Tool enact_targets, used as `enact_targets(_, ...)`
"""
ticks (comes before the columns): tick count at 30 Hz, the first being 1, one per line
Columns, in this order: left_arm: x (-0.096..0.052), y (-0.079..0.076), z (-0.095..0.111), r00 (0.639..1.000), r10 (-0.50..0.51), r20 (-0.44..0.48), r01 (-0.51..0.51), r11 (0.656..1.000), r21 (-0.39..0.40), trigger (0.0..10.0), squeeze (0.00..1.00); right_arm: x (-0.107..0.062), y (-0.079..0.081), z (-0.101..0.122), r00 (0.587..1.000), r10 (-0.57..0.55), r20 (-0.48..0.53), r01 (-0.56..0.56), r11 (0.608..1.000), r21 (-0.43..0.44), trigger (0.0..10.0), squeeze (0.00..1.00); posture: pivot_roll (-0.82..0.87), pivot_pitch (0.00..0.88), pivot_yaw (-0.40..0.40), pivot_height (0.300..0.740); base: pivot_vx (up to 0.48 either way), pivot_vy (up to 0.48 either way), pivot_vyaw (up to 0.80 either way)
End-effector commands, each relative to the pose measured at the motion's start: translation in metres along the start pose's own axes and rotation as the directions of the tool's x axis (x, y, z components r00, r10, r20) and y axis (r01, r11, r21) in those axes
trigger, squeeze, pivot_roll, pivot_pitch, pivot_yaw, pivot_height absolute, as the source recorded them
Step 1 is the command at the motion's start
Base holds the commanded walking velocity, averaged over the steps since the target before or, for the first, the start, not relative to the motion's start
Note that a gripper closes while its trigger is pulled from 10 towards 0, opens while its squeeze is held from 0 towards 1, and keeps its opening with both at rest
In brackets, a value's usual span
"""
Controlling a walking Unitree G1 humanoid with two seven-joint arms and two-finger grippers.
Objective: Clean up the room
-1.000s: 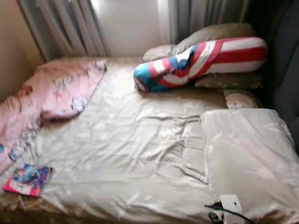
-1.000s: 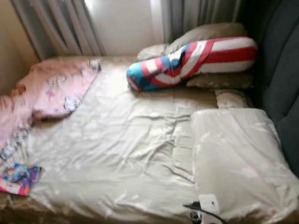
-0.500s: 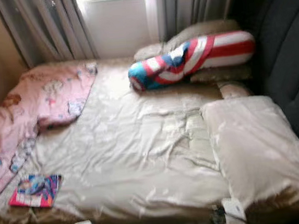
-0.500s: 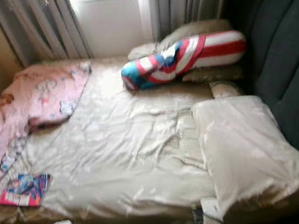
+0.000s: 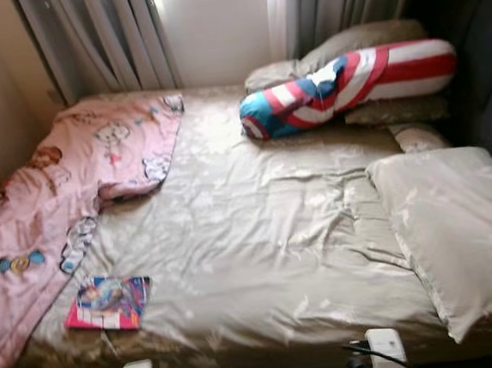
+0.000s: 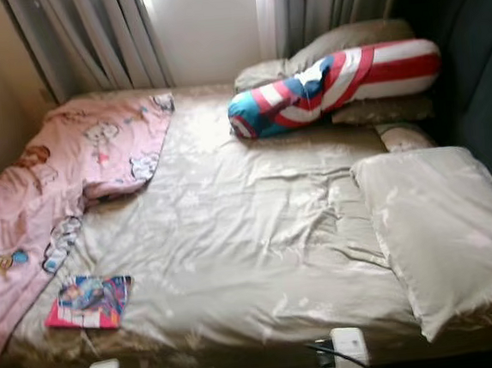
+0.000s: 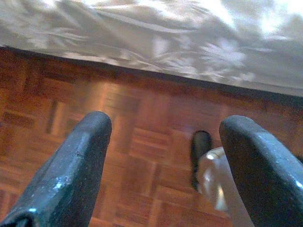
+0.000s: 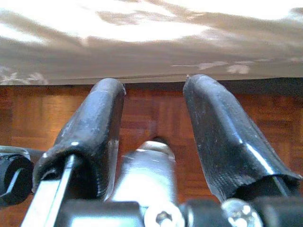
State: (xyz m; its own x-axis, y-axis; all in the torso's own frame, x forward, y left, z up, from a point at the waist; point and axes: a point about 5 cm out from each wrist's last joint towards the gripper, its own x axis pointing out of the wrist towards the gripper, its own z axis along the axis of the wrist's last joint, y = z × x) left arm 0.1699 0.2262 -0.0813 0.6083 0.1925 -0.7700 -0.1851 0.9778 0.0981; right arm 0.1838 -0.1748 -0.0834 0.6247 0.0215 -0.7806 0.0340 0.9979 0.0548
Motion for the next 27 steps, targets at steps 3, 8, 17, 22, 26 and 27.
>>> enact_targets(3, 0.0002, -0.0063, -0.0010, 1.000, -0.011, -0.011, 0.011, 1.000, -0.001, 10.0, 0.00, -0.0021, -0.0121, -0.0016, 1.000, -0.026, -0.004, 0.026, 0.999, -0.028, 10.0, 0.00, -0.08, 0.025, 0.027, 0.740, 0.000, 0.480, 0.00)
enact_targets(8, 0.0000, -0.0069, -0.0021, 1.000, -0.009, -0.014, 0.009, 1.000, -0.005, 10.0, 0.00, -0.0022, -0.0130, -0.0006, 1.000, -0.025, 0.003, 0.025, 0.999, -0.047, 10.0, 0.00, -0.08, 0.023, 0.027, 0.740, 0.000, 0.480, 0.60)
enact_targets(17, -0.0002, -0.0103, -0.0025, 1.000, -0.009, -0.007, 0.009, 1.000, -0.009, 10.0, 0.00, -0.0020, -0.0125, 0.0000, 1.000, -0.023, 0.008, 0.024, 1.000, -0.017, 10.0, 0.00, -0.09, 0.008, 0.027, 0.740, 0.000, 0.480, 0.19)
enact_targets(22, -0.0002, -0.0110, -0.0023, 1.000, -0.011, -0.005, 0.011, 1.000, -0.008, 10.0, 0.00, -0.0022, -0.0131, 0.0003, 1.000, -0.024, 0.010, 0.024, 0.999, -0.029, 10.0, 0.00, -0.09, 0.000, 0.029, 0.740, 0.000, 0.480, 0.00)
enact_targets(26, -0.0001, -0.0097, -0.0015, 1.000, -0.009, -0.003, 0.009, 1.000, -0.009, 10.0, 0.00, -0.0017, -0.0101, 0.0005, 1.000, -0.016, 0.012, 0.017, 0.999, -0.030, 10.0, 0.00, -0.09, 0.000, 0.032, 0.740, 0.000, 0.480, 0.00)
enact_targets(27, 0.0000, -0.0093, -0.0011, 1.000, -0.008, -0.002, 0.008, 1.000, -0.009, 10.0, 0.00, -0.0015, -0.0090, 0.0008, 1.000, -0.014, 0.014, 0.014, 0.999, -0.030, 10.0, 0.00, -0.09, 0.000, 0.033, 0.740, 0.000, 0.480, 0.00)
